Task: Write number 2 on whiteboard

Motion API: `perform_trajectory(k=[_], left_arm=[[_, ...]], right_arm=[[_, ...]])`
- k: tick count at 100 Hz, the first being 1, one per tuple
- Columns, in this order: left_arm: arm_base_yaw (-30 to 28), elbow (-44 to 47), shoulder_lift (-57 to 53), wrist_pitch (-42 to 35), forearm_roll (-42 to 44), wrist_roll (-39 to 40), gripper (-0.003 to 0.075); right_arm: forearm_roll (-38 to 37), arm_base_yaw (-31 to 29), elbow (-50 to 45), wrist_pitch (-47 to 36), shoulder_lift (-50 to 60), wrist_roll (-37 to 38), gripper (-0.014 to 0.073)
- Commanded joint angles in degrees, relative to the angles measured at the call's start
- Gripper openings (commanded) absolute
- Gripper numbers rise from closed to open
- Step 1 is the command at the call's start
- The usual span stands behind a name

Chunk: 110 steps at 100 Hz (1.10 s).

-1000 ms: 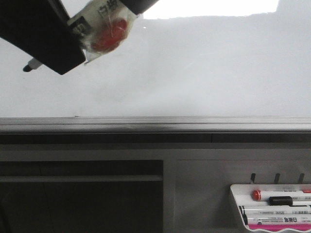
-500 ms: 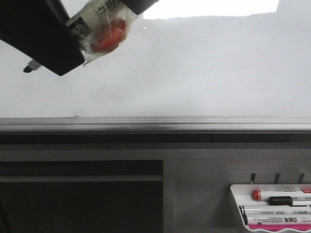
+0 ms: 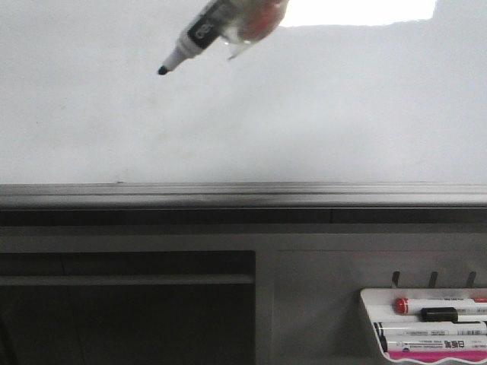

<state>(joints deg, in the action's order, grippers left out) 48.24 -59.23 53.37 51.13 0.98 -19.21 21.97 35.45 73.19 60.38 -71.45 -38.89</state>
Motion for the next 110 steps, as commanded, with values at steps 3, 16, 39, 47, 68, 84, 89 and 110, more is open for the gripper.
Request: perform_trajectory(k=[3, 16, 39, 47, 68, 84, 89, 110], left_arm=[[-3.45, -1.94, -4.15, -2.48, 0.06, 4.79, 0.0494], [-8.50, -1.83, -7.88, -0.70, 0.06, 10.35, 0.0494], [-14.79, 2.42, -11.62, -1.07, -0.44, 15.17, 0.0494], [-15.55, 4.15, -11.75, -1.64, -0.64, 15.17, 0.0493], [-15.91, 7.21, -11.75, -5.20, -0.98, 15.17, 0.0493], [-15.91, 7.43, -11.75, -5.81, -0.98, 15.17, 0.0493], [-15.91, 7.43, -11.75, -5.88, -0.98, 15.17, 0.0493], [-15.91, 7.43, -11.64, -6.66, -0.98, 15.17, 0.0493]], right_arm=[[-2.21, -2.40, 1.38, -0.76, 3.36, 9.69, -0.0057], [-7.28, -5.89, -2.48, -2.23, 7.18, 19.92, -0.0057], [-4.90, -7.31, -13.36, -13.58, 16.88, 23.46, -0.0057], [-1.48, -7.31, -15.38, -18.92, 18.38, 23.46, -0.0057], [0.98, -7.04, -11.54, -21.45, 12.37, 23.46, -0.0057], [0.17, -3.93, -4.13, -19.59, 3.29, 23.46, -0.0057], [-0.40, -3.15, -1.70, -19.47, 0.06, 23.60, -0.0057], [-0.56, -3.30, 9.57, -15.24, -9.21, 23.74, -0.0057]])
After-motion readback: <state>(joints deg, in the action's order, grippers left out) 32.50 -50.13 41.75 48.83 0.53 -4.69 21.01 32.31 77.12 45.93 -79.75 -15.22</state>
